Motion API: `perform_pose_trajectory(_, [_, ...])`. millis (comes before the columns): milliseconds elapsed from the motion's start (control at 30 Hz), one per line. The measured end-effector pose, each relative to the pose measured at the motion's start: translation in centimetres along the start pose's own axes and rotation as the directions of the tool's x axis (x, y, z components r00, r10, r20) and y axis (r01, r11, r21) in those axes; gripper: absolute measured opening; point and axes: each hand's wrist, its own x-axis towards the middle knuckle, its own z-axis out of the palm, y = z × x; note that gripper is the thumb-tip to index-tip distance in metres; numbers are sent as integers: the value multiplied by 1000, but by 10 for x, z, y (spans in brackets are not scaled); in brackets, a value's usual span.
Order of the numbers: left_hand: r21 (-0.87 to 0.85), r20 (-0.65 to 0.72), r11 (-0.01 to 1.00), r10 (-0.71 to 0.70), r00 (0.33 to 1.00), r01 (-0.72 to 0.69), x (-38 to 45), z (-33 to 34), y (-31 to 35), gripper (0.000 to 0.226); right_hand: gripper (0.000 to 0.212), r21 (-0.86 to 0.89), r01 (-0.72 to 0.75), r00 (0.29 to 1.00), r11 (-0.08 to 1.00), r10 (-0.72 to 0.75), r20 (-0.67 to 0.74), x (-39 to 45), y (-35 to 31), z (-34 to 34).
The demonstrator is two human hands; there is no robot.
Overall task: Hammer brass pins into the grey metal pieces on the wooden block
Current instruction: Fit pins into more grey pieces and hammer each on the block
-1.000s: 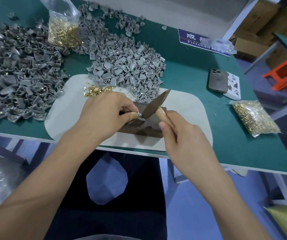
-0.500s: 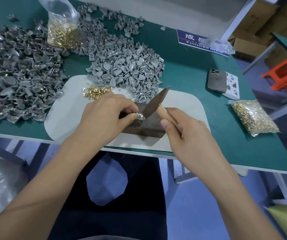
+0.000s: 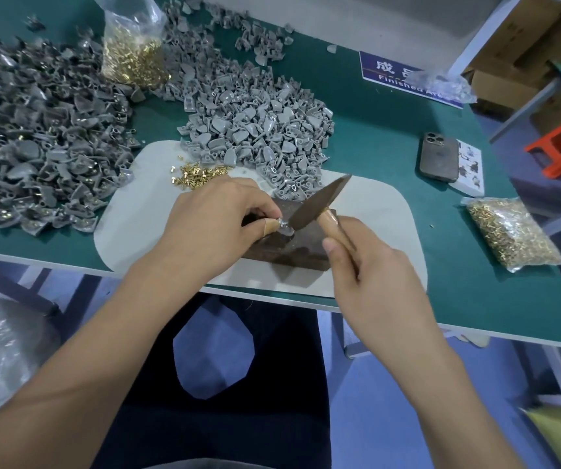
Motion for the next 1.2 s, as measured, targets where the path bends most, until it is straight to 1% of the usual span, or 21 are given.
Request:
perform_pose_trajectory(67, [-12, 4, 1000, -1, 1000, 1, 0, 0, 0, 5, 22, 35, -15, 997, 999, 18, -80, 1, 3, -2])
perform_pose_trajectory(133, [-19, 1, 1000, -1, 1000, 1, -1, 0, 1, 5, 24, 121, -7, 983, 993, 29, -181, 0, 0, -2])
perform_pose_trajectory(167, [-20, -2, 1000, -3, 1000, 3, -1, 0, 0, 4, 25, 129, 3, 983, 992, 20, -182, -1, -3, -1])
perform_pose_trajectory(267, [-18, 2, 1000, -16, 1000, 16, 0, -1, 0, 6, 19, -4, 23, 1000, 1000, -23, -21, -1, -5, 1])
perform_pose_trajectory(300, [-15, 4, 1000, -20, 1000, 20, 0, -1, -1, 7, 17, -27, 22, 1000, 999, -22, -8, 0, -3, -1])
perform_pose_trajectory(367, [-17, 5, 1000, -26, 1000, 26, 1, -2, -1, 6, 19, 4, 12, 996, 1000, -12, -92, 2, 0, -7])
perform_pose_trajectory(433, [-25, 1, 999, -31, 1000, 31, 1, -1, 0, 4, 22, 123, 23, 978, 992, 3, -208, 0, -3, -8])
perform_pose_trajectory(467, [-27, -1, 999, -33, 999, 33, 1, -1, 0, 4, 24, 146, 33, 975, 989, 1, -222, -2, -5, -6])
perform_pose_trajectory(500, [-25, -2, 999, -35, 999, 35, 1, -1, 0, 5, 24, 132, 34, 981, 991, -8, -193, -3, -7, -3])
perform_pose_trajectory(600, [-13, -3, 999, -34, 999, 34, 1, -2, 0, 7, 17, 2, 15, 1000, 1000, -15, -10, -4, -5, 3])
perform_pose_trajectory(633, [-12, -1, 999, -35, 999, 35, 1, -3, 0, 7, 18, -3, 2, 1000, 1000, -2, 3, -3, -2, 1])
perform_pose_trajectory(667, [-13, 1, 999, -36, 999, 36, 1, -3, 1, 8, 20, 6, -5, 1000, 1000, 5, -14, -2, 1, -1])
perform_pose_trajectory(800, [-21, 7, 999, -40, 999, 40, 1, -4, 1, 8, 26, 188, 13, 974, 982, 31, -226, -4, -2, -1])
perform_pose_trajectory(833, [-20, 7, 999, -39, 999, 39, 2, -4, 1, 8, 27, 192, 22, 974, 981, 22, -224, -5, -4, 2])
perform_pose_trajectory(867, [-16, 4, 999, -35, 999, 35, 1, -4, 1, 8, 27, 163, 20, 983, 986, 10, -181, -6, -7, 5])
perform_pose_trajectory(933, [-9, 0, 1000, -30, 1000, 30, 1, -4, 2, 8, 25, 31, 13, 999, 999, -11, -52, -6, -9, 9])
perform_pose_trajectory(967, [-10, 1, 999, -31, 1000, 31, 1, -4, 2, 8, 24, -14, 16, 999, 1000, -17, -39, -6, -8, 8])
perform_pose_trajectory(1000, [-13, 1, 999, -33, 999, 33, 1, -4, 2, 8, 24, -17, 18, 997, 1000, -19, -70, -5, -7, 5])
perform_pose_trajectory(1133, [-24, -5, 999, -46, 999, 46, 1, -4, 1, 6, 28, 186, 62, 944, 981, 3, -331, -3, -9, -2])
perform_pose_trajectory(1167, [-21, -1, 999, -47, 999, 47, 1, -4, 2, 6, 28, 183, 69, 943, 981, -4, -333, -5, -11, 0])
perform_pose_trajectory(1200, [-15, 3, 999, -45, 999, 45, 1, -4, 2, 7, 26, 151, 53, 960, 987, -9, -278, -6, -12, 2])
